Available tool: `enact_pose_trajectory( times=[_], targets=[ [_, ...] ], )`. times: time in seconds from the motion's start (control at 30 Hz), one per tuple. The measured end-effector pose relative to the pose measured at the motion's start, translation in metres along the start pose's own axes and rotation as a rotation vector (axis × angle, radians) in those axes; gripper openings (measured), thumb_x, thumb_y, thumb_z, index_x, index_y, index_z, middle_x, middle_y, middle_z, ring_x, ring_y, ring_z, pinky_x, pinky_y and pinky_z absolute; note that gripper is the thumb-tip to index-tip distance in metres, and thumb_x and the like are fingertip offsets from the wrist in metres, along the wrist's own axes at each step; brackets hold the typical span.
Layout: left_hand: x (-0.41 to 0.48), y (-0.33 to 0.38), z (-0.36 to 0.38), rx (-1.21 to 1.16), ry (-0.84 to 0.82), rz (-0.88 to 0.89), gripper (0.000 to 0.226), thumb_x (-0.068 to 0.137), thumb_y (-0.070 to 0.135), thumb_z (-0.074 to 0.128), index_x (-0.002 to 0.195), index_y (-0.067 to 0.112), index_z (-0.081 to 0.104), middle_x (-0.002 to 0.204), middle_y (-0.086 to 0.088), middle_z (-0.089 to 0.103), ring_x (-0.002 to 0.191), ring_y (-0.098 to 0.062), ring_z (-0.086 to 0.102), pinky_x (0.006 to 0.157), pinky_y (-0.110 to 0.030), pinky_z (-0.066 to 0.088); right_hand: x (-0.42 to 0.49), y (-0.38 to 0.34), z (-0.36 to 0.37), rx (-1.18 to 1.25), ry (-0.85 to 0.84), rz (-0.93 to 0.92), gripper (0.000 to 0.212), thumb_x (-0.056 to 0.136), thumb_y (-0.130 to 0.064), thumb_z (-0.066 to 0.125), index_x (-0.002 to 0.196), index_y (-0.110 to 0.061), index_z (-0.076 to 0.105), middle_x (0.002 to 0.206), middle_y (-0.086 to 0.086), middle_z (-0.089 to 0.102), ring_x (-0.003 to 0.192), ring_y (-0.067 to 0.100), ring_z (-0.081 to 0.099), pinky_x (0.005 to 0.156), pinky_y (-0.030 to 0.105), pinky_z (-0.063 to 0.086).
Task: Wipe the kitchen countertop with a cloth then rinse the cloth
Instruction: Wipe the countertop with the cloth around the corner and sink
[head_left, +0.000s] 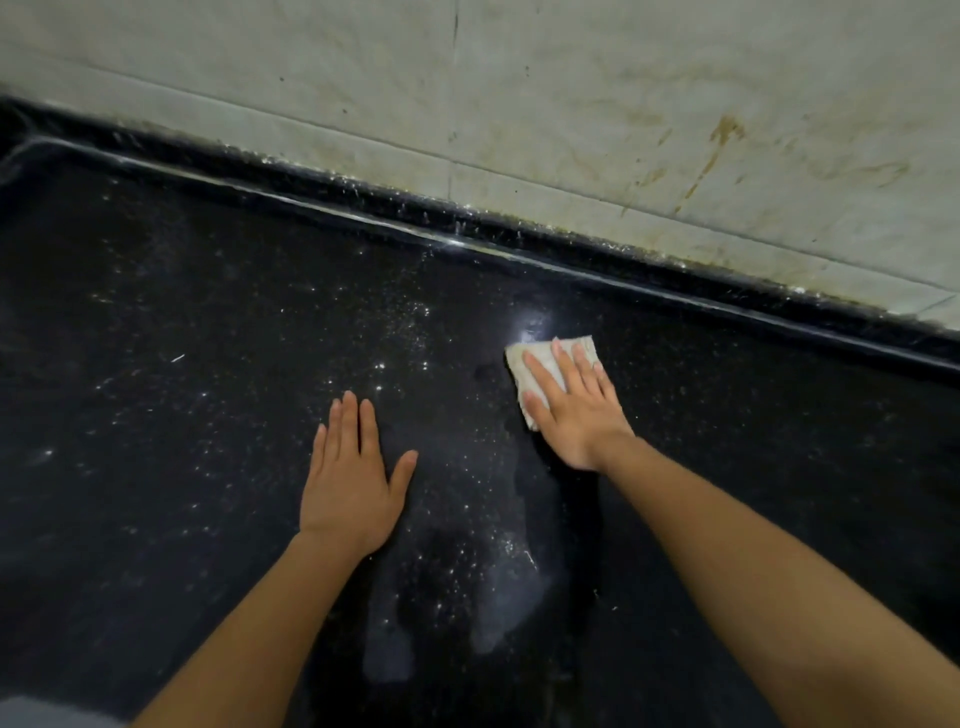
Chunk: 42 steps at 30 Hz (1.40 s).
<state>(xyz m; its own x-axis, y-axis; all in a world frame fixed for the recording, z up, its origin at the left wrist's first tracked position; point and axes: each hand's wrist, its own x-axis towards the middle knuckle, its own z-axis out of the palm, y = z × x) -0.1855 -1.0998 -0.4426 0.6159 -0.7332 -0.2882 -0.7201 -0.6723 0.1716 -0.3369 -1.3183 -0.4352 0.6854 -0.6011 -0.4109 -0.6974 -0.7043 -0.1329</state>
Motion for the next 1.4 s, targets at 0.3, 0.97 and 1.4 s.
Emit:
enact_pose_trajectory(
  times=[0.3,0.97,1.4],
  targets=[
    [0.002,0.004,-0.006,0.050,-0.090,-0.007,0.077,0.096,0.054,0.009,0.145,0.003,-0.020,0.154,-0.017,-0.025,0.143,-0.026,-0.021,0.115,-0.036,-0.013,0.045,-0.022,-0.015,0.095,-0.023,0.149,0.059,0.099,-0.053,0.006,0.151,-0.034,-0.016,0.157,0.004,-0.027,0.144,0.026,-0.027,0.117,0.043,-0.016],
    [0.003,0.000,-0.007,0.022,-0.150,0.006,0.078,0.093,0.057,0.003,0.137,0.003,-0.031,0.141,-0.011,-0.041,0.140,-0.025,-0.029,0.115,-0.036,-0.017,-0.008,0.022,0.005,0.003,0.026,0.129,0.059,0.096,-0.058,0.004,0.151,-0.039,-0.008,0.161,0.000,-0.015,0.147,0.020,-0.018,0.117,0.036,-0.012],
    [0.012,0.007,-0.020,0.091,-0.290,-0.020,0.074,0.097,0.052,0.005,0.131,-0.001,-0.034,0.148,-0.021,-0.034,0.139,-0.032,-0.030,0.116,-0.041,-0.015,0.087,-0.107,-0.019,0.075,-0.023,0.080,0.060,0.100,-0.050,0.009,0.151,-0.029,-0.016,0.158,0.008,-0.026,0.143,0.032,-0.027,0.114,0.045,-0.019]
  ],
)
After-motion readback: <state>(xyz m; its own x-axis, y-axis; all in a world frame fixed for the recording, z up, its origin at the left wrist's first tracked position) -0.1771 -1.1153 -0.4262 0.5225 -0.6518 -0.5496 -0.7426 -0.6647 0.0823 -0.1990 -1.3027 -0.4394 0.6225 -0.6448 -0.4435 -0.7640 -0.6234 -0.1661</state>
